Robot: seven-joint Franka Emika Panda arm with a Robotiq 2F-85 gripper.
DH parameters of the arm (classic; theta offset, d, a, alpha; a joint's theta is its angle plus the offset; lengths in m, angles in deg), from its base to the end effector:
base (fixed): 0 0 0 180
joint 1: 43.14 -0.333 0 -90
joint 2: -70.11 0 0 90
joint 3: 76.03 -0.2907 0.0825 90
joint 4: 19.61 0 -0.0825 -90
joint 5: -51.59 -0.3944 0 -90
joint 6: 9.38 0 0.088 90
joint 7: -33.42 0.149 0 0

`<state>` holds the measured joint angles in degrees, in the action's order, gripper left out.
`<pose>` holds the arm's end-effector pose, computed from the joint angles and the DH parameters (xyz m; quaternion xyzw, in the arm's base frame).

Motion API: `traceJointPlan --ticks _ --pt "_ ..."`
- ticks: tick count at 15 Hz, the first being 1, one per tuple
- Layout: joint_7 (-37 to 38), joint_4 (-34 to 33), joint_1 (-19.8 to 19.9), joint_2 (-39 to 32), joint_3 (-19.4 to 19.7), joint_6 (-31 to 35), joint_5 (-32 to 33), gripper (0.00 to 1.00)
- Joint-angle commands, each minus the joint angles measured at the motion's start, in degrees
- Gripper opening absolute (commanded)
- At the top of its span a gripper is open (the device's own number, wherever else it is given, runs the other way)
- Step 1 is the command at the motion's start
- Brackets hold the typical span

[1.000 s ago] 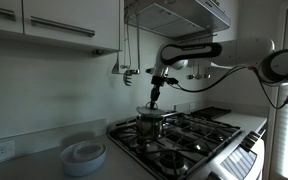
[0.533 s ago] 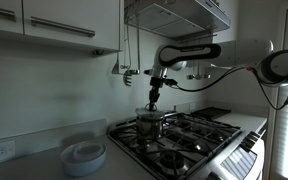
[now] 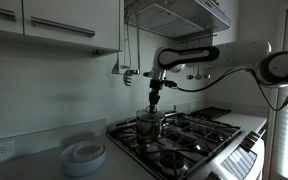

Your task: Move the silver pot to the right

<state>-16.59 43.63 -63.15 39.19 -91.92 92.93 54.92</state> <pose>0.6182 0.3807 0.4688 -0.7428 -0.6635 -0.0847 0.0299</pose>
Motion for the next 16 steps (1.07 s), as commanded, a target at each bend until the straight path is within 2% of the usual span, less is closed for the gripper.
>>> traceJointPlan --ticks 1,16 --pt "-1.2 -1.4 -0.6 -0.9 0.2 0.6 1.6 0.04" --pt "-1.0 -2.7 -0.8 -2.6 0.7 2.9 2.0 0.04"
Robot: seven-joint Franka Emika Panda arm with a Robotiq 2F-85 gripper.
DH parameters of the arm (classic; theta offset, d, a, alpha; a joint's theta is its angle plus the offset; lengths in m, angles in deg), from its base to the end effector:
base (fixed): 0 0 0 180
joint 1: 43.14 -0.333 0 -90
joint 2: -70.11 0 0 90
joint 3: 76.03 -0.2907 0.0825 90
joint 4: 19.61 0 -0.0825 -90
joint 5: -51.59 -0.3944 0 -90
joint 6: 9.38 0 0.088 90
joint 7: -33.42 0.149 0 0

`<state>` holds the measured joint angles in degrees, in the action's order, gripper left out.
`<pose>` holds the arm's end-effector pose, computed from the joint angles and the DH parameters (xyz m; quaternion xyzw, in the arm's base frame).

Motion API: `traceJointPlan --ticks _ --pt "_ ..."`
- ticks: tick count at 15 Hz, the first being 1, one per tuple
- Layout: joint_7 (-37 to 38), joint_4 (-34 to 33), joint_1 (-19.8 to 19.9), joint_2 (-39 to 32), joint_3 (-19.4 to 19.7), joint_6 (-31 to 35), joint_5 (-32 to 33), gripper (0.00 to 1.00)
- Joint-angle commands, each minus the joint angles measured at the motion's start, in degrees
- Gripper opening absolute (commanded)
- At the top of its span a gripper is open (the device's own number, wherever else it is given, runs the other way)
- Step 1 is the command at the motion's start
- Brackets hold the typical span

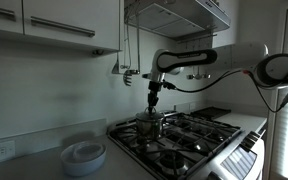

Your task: Move the silver pot to the right

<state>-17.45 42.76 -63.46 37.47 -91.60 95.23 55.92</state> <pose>0.6288 0.3833 0.4589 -0.7376 -0.6680 -0.0964 0.0207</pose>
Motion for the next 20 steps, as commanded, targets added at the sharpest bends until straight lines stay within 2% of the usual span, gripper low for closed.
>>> traceJointPlan --ticks 1,20 --pt "-0.2 -2.0 -0.5 -1.0 0.3 0.4 0.9 0.04" --pt "-0.9 -2.2 -0.8 -1.3 0.1 -3.7 1.0 0.04"
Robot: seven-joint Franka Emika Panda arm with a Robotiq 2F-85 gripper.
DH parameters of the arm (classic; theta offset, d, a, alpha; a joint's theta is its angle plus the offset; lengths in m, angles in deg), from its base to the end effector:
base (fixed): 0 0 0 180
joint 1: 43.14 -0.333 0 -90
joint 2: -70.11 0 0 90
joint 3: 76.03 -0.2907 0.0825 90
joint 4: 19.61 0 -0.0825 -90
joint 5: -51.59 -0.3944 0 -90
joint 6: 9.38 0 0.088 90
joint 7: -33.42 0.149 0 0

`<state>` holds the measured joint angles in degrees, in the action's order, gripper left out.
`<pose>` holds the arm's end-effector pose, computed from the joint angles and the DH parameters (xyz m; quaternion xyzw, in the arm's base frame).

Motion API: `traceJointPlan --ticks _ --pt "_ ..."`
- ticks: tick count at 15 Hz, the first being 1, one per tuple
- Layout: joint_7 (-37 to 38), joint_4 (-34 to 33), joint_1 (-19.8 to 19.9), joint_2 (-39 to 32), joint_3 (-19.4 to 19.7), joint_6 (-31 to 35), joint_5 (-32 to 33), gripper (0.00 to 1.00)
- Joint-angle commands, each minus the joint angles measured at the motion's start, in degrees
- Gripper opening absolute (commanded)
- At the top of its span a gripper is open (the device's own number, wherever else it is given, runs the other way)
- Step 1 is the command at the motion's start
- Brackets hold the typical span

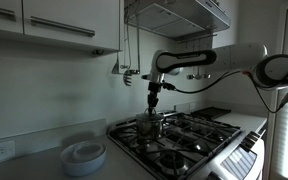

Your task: Move the silver pot to the right

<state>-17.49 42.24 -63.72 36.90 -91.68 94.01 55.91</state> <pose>0.6263 0.3857 0.4540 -0.7364 -0.6706 -0.0859 0.0241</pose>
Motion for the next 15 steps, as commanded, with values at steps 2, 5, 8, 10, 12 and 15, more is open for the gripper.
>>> traceJointPlan --ticks 2,5,8,10,12,15 --pt "-0.8 -1.7 -0.6 -0.7 0.2 -2.3 1.1 0.04" --pt "-0.1 -1.5 -0.7 -0.8 0.3 -1.5 1.1 0.40" --pt "0.4 -2.0 -0.4 -0.6 0.7 -1.2 1.3 0.62" --pt "1.9 -2.7 -0.4 -0.1 1.5 -1.0 1.6 0.76" --pt "5.3 -2.7 -0.9 0.8 3.5 -0.2 3.8 0.91" --pt "12.5 -1.8 -1.6 1.7 6.3 0.7 7.9 1.00"
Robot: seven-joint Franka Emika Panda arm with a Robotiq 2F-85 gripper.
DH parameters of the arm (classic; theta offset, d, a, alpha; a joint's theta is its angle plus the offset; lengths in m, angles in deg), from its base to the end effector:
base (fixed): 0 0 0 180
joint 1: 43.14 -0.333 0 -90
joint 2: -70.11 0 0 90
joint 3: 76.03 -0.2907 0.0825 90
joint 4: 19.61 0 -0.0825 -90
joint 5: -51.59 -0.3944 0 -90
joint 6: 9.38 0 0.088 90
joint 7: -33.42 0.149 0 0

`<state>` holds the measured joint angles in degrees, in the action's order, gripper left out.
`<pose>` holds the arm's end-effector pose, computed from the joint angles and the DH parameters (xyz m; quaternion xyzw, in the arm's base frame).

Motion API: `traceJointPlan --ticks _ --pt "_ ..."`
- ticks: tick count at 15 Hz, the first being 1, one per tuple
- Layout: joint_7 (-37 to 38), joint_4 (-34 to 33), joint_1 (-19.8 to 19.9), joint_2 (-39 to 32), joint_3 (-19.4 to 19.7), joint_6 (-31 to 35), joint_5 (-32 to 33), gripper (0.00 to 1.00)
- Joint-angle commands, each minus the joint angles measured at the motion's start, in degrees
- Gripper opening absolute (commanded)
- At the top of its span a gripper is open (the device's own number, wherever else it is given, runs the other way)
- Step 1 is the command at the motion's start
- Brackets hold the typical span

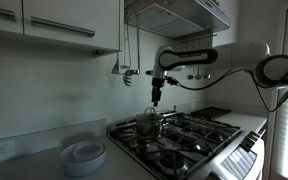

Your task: Move the silver pot to the right

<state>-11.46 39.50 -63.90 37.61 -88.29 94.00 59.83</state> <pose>0.6493 0.3512 0.4832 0.7814 0.6144 0.1053 0.0273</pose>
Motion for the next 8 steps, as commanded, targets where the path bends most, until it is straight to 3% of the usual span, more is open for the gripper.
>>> traceJointPlan --ticks 1,3,4,8 --pt "8.8 1.2 -1.6 1.2 3.7 0.5 5.2 1.00" --pt "8.7 1.6 0.3 0.8 2.8 3.3 2.7 1.00" --pt "7.0 0.0 -0.3 0.3 2.6 0.8 3.1 1.00" --pt "7.8 0.1 0.2 0.1 2.6 2.3 3.0 1.00"
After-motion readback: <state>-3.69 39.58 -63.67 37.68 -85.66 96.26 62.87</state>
